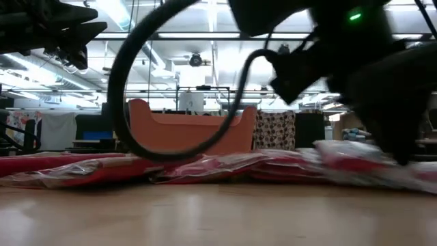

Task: Sort popcorn bags into baskets
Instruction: Put the popcorn bag into the orange bin

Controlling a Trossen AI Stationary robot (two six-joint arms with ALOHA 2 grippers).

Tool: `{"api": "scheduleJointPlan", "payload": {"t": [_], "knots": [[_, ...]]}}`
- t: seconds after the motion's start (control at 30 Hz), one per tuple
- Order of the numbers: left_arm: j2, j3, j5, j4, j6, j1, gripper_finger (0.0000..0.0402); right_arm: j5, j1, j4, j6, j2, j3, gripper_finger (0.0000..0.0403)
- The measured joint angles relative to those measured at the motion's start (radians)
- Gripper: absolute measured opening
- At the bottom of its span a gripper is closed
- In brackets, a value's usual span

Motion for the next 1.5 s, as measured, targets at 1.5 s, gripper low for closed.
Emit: {"api": "scheduleJointPlan", "payload": {"t": [1.5], "knots": [[0.000, 0.000, 0.000, -0.008, -0.003, 0.000, 0.0123, 0.631, 0.169, 0.088, 0.146, -0.168, -0.375, 0.0292]]}}
